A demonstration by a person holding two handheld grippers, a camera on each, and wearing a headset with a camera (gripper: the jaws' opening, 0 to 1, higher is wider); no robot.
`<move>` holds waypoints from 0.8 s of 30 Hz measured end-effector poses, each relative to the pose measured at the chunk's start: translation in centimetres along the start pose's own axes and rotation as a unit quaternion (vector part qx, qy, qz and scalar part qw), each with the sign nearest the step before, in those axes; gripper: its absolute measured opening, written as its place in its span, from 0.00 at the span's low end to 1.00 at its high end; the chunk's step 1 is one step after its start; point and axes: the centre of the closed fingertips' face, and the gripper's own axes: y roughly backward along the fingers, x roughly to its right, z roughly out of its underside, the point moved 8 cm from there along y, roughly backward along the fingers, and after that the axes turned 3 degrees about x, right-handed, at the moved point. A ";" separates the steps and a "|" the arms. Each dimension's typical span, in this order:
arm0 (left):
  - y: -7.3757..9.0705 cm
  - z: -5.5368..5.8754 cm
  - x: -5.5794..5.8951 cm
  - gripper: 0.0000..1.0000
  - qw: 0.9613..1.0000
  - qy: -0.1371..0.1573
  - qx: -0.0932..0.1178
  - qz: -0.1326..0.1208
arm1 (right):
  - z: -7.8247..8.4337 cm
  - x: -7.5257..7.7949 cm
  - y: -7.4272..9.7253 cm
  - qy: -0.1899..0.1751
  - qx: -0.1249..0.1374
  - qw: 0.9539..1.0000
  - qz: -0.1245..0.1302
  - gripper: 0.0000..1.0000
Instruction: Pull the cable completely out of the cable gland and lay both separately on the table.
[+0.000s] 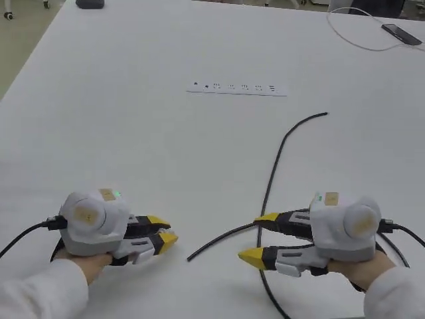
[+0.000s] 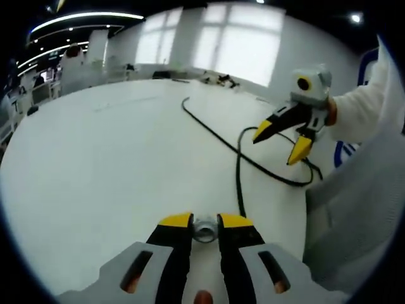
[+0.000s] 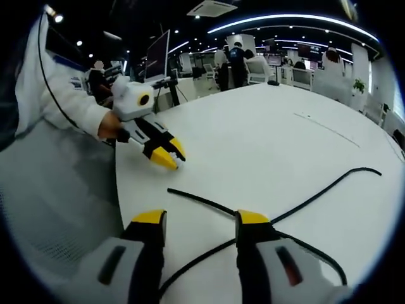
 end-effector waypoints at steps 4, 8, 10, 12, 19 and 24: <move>-0.2 0.5 0.0 0.17 1.000 0.002 -0.009 -0.005 | 0.3 -0.5 0.8 -0.015 0.008 1.000 0.008 0.45; -0.3 0.8 -0.1 0.17 1.000 -0.002 -0.010 -0.011 | 0.3 -0.9 1.3 -0.020 0.012 1.000 0.013 0.45; -0.3 0.8 -0.1 0.17 1.000 0.003 -0.006 -0.014 | 0.3 -1.0 1.4 -0.021 0.013 1.000 0.016 0.45; -0.2 0.8 0.0 0.17 1.000 0.003 -0.008 -0.016 | 0.3 -1.1 1.6 -0.022 0.014 1.000 0.018 0.46; 1.2 -0.5 0.7 0.21 0.999 0.043 0.003 -0.002 | -0.5 -1.3 2.6 -0.030 0.017 0.999 0.033 0.50; 3.8 -1.8 1.2 0.27 0.999 0.041 0.012 -0.006 | -0.8 -1.7 3.9 -0.039 0.022 0.998 0.043 0.54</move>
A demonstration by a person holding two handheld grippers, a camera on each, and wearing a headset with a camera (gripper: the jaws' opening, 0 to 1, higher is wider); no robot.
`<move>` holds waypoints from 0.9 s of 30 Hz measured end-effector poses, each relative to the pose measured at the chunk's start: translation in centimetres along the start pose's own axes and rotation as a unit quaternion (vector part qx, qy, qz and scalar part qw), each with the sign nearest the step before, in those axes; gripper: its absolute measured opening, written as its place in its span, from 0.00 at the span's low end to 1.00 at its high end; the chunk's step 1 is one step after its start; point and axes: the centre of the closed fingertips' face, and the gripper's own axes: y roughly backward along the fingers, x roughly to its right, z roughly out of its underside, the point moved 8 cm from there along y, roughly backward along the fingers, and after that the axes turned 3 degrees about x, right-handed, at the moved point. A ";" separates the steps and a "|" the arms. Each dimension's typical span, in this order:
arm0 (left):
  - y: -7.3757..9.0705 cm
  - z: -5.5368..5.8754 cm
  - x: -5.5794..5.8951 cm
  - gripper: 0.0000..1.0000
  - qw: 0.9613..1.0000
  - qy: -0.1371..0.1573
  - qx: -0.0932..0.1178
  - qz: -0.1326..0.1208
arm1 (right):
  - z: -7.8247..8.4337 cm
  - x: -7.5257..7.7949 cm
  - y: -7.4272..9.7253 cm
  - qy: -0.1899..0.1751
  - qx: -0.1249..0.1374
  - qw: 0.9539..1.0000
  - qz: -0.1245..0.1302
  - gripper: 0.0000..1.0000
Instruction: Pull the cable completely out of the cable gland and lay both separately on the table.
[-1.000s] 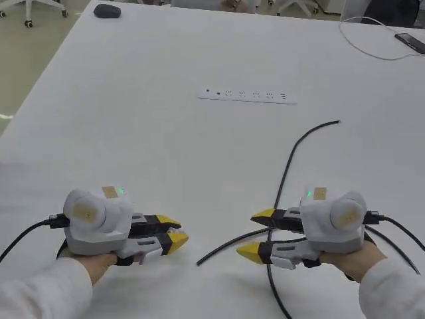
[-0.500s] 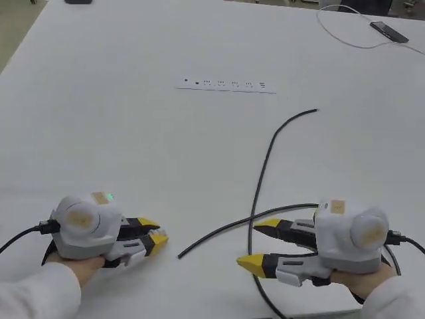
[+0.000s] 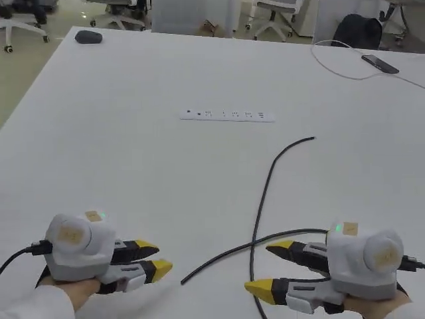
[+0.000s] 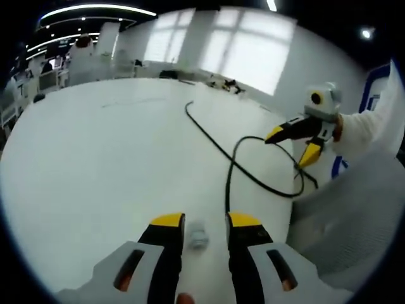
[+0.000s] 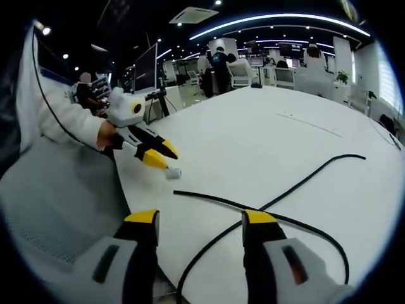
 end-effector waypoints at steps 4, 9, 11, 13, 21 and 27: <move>3.9 -2.1 0.4 0.27 0.999 0.020 0.041 -0.029 | -0.2 -0.1 2.1 0.001 -0.010 1.000 0.018 0.51; 8.9 -3.1 1.7 0.35 0.998 0.014 0.046 -0.042 | -0.7 -0.3 5.1 -0.015 -0.004 0.999 0.045 0.52; 10.7 -2.9 2.2 0.36 0.998 0.009 0.036 -0.044 | -0.7 -0.3 6.4 -0.021 -0.005 0.998 0.060 0.52; 12.5 -2.7 2.6 0.38 0.998 0.021 0.036 -0.049 | -0.8 -0.2 7.7 -0.038 0.006 0.996 0.082 0.54; 16.5 -2.5 4.1 0.64 0.993 0.056 0.048 -0.096 | 0.3 -0.8 10.2 -0.062 -0.037 0.992 0.102 0.73; 16.2 -2.4 4.4 0.69 0.992 0.057 0.041 -0.105 | 0.9 -1.5 9.5 -0.074 -0.050 0.991 0.095 0.76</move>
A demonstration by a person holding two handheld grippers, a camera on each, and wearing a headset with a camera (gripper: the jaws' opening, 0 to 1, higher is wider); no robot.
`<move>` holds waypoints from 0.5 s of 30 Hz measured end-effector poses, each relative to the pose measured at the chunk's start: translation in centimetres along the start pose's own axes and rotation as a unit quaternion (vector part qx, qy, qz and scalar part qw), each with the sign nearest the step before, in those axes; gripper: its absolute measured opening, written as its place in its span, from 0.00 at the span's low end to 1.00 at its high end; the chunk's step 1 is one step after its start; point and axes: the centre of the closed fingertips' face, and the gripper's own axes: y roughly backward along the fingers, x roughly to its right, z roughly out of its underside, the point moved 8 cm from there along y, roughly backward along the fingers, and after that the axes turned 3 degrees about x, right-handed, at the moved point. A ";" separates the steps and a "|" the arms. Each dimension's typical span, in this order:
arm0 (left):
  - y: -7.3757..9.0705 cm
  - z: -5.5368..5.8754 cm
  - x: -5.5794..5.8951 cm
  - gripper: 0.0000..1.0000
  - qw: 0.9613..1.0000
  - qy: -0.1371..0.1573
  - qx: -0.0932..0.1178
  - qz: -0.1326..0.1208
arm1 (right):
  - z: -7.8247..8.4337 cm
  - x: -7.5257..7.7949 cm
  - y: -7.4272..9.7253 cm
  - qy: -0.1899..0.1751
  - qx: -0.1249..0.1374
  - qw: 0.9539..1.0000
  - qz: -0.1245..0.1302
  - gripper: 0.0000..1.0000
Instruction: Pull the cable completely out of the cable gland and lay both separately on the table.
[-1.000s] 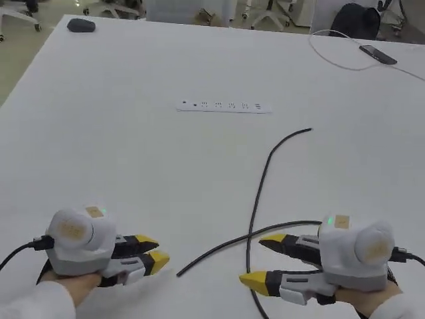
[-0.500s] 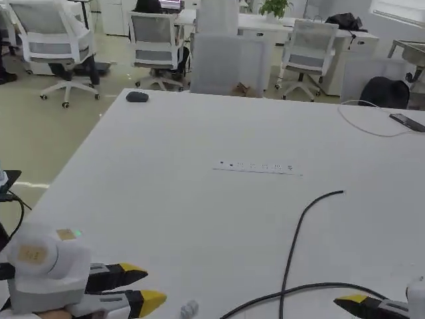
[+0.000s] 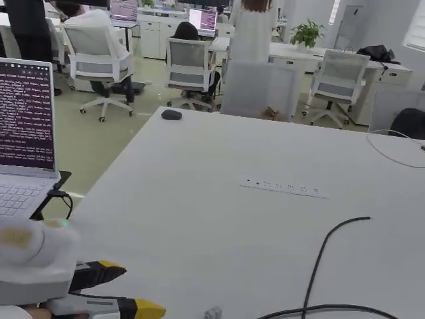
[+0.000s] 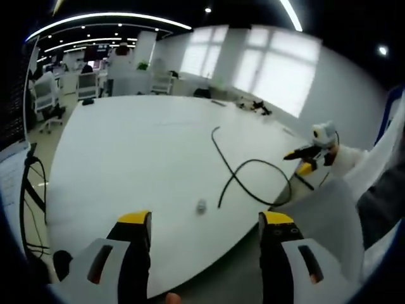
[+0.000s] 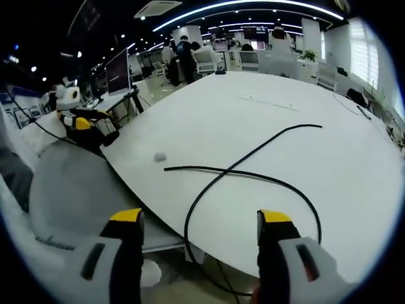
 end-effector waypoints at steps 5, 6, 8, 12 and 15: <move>-0.7 1.1 0.2 0.69 1.000 0.003 -0.009 -0.007 | 0.5 -0.4 -0.8 -0.018 -0.010 1.000 0.001 0.77; -0.7 1.4 0.3 0.68 1.000 0.000 -0.012 -0.007 | 0.6 -0.4 -1.0 -0.020 -0.011 1.000 0.001 0.77; -0.9 2.1 0.4 0.68 1.000 -0.006 -0.023 -0.004 | 0.7 -0.4 -1.4 -0.026 -0.013 1.000 0.003 0.77; -1.0 1.8 0.6 0.68 0.998 -0.048 -0.036 0.000 | 0.6 -0.6 -1.5 -0.032 -0.010 0.999 0.005 0.79; -1.3 1.8 0.5 0.68 0.999 -0.034 -0.023 0.009 | 0.7 -0.6 -1.4 -0.039 -0.012 0.999 0.011 0.79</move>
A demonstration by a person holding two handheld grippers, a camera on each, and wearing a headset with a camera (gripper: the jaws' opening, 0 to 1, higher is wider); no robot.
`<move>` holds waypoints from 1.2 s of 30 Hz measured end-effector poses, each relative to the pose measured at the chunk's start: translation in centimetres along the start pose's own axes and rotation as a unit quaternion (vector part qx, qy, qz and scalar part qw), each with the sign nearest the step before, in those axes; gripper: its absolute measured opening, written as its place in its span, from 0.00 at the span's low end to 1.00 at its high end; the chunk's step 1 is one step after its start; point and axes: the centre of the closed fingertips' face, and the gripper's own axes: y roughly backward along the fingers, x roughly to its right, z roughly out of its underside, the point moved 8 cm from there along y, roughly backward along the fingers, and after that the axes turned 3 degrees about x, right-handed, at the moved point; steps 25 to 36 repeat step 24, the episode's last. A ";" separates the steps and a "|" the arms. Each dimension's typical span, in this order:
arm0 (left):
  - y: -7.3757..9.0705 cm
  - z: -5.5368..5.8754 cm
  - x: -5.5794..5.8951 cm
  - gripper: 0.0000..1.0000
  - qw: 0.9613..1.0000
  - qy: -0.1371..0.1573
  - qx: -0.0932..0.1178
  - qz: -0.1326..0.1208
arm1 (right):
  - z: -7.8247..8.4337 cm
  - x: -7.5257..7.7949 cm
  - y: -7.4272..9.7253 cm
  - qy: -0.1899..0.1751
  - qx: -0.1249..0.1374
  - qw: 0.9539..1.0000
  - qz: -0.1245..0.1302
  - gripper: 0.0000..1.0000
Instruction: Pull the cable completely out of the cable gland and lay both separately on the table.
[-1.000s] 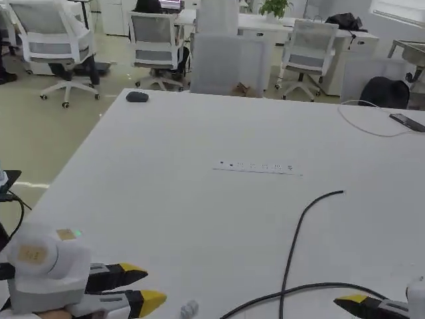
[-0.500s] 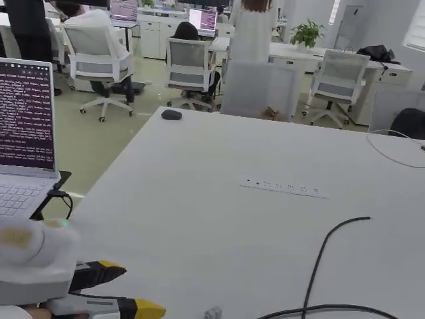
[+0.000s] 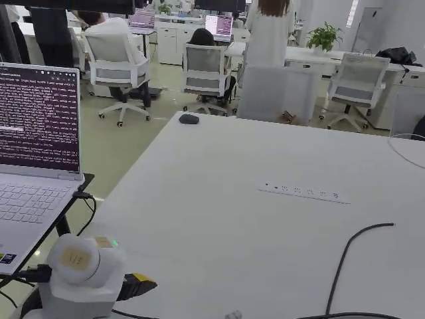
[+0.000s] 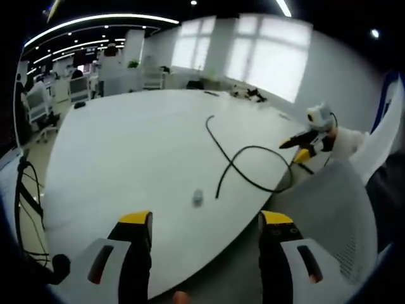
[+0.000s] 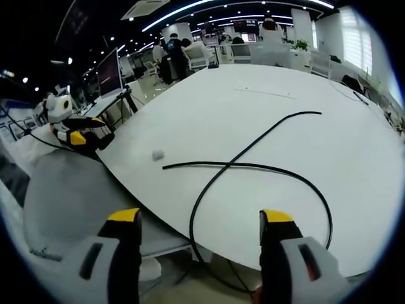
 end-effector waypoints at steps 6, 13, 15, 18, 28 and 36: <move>-0.5 0.3 -0.2 0.67 1.000 0.010 -0.004 0.003 | 0.8 0.5 0.5 -0.010 -0.007 1.000 0.010 0.79; -0.6 0.0 -0.1 0.67 1.000 0.016 0.005 0.006 | 1.6 0.9 0.9 -0.026 -0.008 0.999 0.018 0.79; -0.6 0.0 0.0 0.67 1.000 0.016 0.004 0.005 | 1.6 0.9 0.9 -0.028 -0.007 0.999 0.018 0.79; -0.5 0.0 0.1 0.67 1.000 0.020 0.008 0.005 | 1.7 0.9 0.9 -0.029 -0.008 0.999 0.015 0.79; -0.6 0.2 0.4 0.67 1.000 0.025 0.007 0.007 | 2.0 0.4 0.8 -0.030 -0.006 0.999 0.009 0.79; -0.6 0.2 0.4 0.67 1.000 0.025 0.007 0.007 | 2.0 0.4 0.8 -0.030 -0.006 0.999 0.009 0.79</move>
